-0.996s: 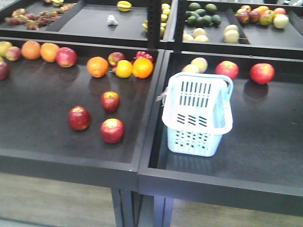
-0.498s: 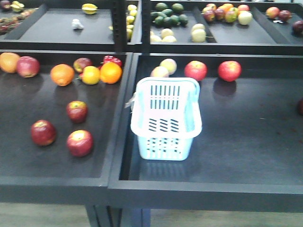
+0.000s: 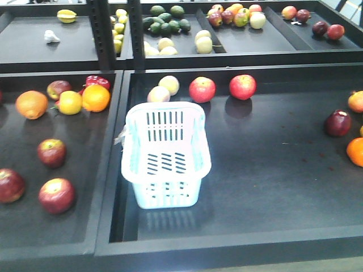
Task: Pick three apples into basket with both arms
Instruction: 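Drive up to the table and stop facing the light-blue basket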
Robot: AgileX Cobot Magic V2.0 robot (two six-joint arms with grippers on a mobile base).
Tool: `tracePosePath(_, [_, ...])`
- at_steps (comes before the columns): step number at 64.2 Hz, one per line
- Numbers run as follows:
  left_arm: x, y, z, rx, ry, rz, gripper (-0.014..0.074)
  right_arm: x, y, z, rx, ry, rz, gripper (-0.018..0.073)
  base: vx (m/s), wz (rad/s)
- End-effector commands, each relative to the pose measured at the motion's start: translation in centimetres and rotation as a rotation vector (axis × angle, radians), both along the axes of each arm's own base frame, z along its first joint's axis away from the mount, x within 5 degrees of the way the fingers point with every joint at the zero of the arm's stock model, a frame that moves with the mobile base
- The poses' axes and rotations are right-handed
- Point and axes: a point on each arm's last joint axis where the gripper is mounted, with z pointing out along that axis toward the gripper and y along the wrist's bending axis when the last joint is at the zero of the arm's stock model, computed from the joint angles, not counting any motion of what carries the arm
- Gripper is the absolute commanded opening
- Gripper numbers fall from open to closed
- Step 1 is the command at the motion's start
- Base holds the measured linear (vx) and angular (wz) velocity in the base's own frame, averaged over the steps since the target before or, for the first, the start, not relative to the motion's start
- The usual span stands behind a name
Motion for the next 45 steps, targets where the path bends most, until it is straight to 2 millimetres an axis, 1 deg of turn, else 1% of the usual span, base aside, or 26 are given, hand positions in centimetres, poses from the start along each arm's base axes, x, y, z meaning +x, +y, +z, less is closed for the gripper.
tracePosePath(1, [-0.08, -0.05, -0.1, -0.019, -0.069, -0.007, -0.0007, -0.01, 0.02, 0.41, -0.017, -0.072, 0.0, -0.0003, 0.1, -0.12])
tracePosePath(24, [-0.08, -0.05, -0.1, -0.019, -0.069, -0.007, -0.0007, -0.01, 0.02, 0.41, -0.017, -0.072, 0.0, -0.0003, 0.11, -0.07])
tracePosePath(45, [-0.08, -0.05, -0.1, -0.019, -0.069, -0.007, -0.0007, -0.01, 0.02, 0.41, -0.017, -0.072, 0.0, -0.0003, 0.09, 0.08])
